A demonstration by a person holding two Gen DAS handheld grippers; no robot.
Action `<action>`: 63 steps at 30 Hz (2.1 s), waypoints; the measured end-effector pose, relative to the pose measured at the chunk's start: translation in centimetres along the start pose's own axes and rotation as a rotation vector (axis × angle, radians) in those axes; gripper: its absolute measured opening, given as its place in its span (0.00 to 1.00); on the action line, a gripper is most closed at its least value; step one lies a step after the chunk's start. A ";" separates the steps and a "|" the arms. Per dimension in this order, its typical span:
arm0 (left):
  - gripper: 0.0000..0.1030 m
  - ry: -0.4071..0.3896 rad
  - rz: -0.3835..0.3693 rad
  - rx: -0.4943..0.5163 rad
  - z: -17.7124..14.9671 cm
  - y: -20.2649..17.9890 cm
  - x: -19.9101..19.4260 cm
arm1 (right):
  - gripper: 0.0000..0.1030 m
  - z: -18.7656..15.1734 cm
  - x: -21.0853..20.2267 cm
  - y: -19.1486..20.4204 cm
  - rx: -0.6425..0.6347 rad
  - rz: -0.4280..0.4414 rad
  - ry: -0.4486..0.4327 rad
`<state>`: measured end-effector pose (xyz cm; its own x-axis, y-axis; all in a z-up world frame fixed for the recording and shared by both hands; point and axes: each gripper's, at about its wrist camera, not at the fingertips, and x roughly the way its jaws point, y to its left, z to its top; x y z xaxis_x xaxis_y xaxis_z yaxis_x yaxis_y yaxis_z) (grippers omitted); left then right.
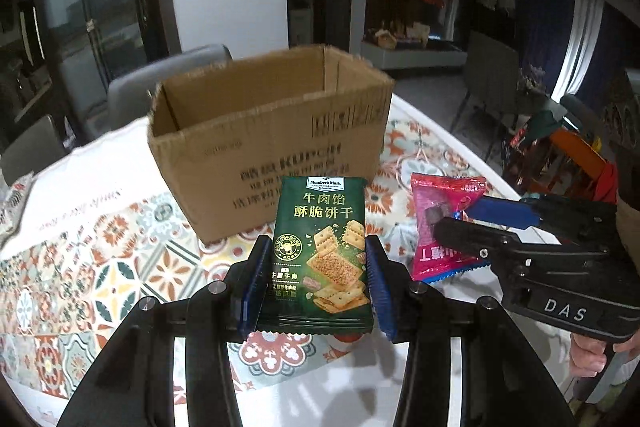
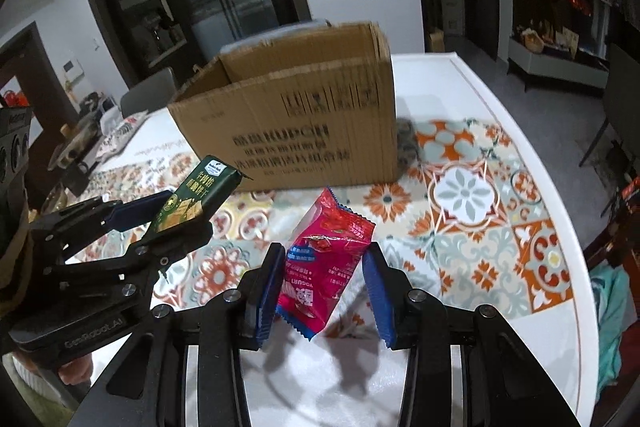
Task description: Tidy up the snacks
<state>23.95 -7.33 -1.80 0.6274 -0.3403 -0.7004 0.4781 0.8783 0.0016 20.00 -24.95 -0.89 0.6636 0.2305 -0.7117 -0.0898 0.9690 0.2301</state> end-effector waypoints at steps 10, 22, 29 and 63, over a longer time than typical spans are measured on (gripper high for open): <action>0.44 -0.092 0.027 -0.031 2.5 0.6 -3.2 | 0.40 2.9 -3.2 1.3 -0.044 0.010 -0.106; 0.44 -0.118 0.071 -0.060 3.7 1.5 -3.7 | 0.20 5.2 -3.0 2.0 -0.068 0.030 -0.103; 0.44 -0.091 0.076 -0.076 2.1 1.2 -3.1 | 0.42 4.1 -1.8 2.1 -0.073 0.062 -0.041; 0.44 0.061 0.119 -0.053 -4.2 0.5 3.6 | 0.56 -3.4 8.3 -1.6 0.303 0.050 0.278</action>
<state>23.87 -6.67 -7.28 0.6385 -0.2131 -0.7395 0.3684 0.9283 0.0505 23.12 -24.33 -9.41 0.4344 0.3320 -0.8373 0.1331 0.8958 0.4242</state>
